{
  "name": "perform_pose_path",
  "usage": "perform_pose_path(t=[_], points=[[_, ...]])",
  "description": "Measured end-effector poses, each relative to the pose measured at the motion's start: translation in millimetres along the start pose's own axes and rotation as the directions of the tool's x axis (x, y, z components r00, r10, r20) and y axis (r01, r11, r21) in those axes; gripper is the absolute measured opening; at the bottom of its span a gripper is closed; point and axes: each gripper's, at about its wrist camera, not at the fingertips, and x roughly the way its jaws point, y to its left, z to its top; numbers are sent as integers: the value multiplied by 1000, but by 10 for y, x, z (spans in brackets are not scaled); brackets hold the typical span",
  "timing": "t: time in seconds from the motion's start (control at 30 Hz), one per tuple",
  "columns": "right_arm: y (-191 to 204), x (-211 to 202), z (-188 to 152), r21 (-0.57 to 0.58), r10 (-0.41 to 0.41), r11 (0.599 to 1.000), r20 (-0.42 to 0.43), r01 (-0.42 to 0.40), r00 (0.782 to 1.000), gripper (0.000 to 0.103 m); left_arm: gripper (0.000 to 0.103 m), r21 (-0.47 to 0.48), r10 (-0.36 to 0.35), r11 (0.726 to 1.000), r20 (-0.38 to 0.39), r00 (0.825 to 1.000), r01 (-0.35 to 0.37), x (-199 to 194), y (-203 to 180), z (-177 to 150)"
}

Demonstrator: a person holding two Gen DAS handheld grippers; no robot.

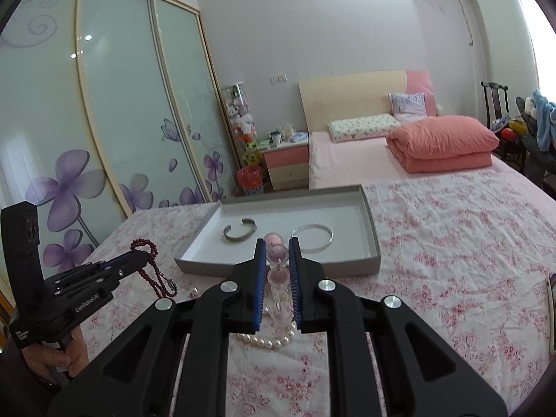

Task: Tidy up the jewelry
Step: 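Carry both bracelets into the grey tray and open both tools to release them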

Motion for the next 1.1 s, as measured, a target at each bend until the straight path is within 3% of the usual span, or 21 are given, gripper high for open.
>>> perform_pose_path(t=[0.67,1.1], points=[[95,316,383,-36,-16,999,110,20,994,14,9,35,57,998,72,996,-60,280,-63,389],[-28,1056,623,-2,-48,999,56,48,997,14,9,-1,60,998,36,998,-60,995,111,661]])
